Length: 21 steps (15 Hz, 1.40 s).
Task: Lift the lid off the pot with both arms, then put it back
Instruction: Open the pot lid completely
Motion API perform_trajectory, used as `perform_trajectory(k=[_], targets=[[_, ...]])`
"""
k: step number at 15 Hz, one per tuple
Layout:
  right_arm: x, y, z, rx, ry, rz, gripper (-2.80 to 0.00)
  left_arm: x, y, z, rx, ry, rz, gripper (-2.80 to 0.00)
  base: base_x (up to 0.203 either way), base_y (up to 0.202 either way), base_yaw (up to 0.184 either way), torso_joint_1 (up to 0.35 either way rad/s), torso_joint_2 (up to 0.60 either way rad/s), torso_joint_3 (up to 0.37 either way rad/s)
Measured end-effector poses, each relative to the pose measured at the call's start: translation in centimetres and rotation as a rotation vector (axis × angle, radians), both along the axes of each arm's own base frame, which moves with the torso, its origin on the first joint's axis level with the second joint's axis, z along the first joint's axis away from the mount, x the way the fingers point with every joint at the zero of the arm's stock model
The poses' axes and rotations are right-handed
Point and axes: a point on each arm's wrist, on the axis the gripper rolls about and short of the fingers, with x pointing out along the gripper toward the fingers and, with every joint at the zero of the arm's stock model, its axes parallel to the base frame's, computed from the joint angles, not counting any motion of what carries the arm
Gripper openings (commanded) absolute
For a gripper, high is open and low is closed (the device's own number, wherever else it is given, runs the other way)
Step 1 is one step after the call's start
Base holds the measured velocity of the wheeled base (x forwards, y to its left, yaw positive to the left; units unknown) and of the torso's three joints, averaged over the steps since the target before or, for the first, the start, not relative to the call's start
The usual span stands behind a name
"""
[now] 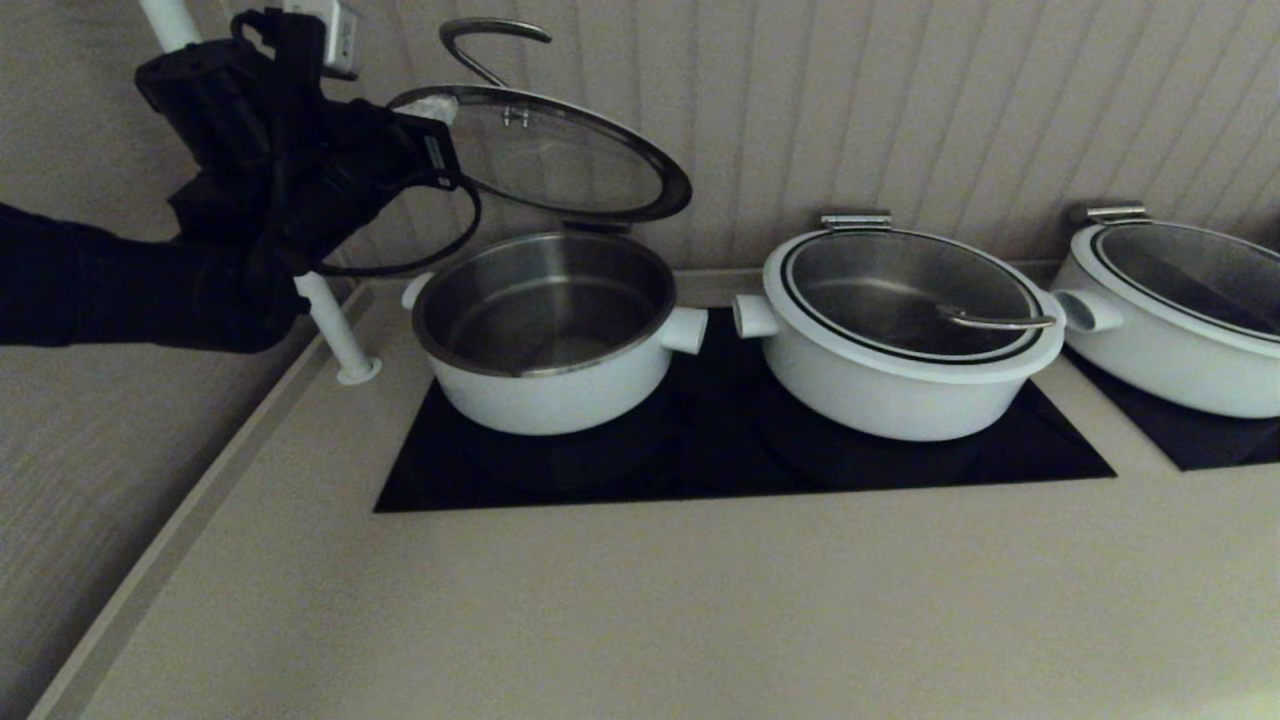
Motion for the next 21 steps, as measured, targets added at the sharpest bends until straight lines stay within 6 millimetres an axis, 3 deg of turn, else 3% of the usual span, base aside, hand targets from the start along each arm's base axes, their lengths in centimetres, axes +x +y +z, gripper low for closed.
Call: perform_trajectory(k=[10, 21], targets=[[0.0, 0.0, 0.0, 0.000, 0.000, 0.000, -2.80, 1.2, -0.6, 1.1, -0.013, -0.083, -0.009, -2.80, 0.000, 0.000, 0.000, 0.000, 0.00, 0.000], [0.0, 0.0, 0.0, 0.000, 0.000, 0.000, -2.80, 1.9, -0.8, 0.4, -0.015, -0.098, -0.006, -2.80, 0.000, 0.000, 0.000, 0.000, 0.00, 0.000]])
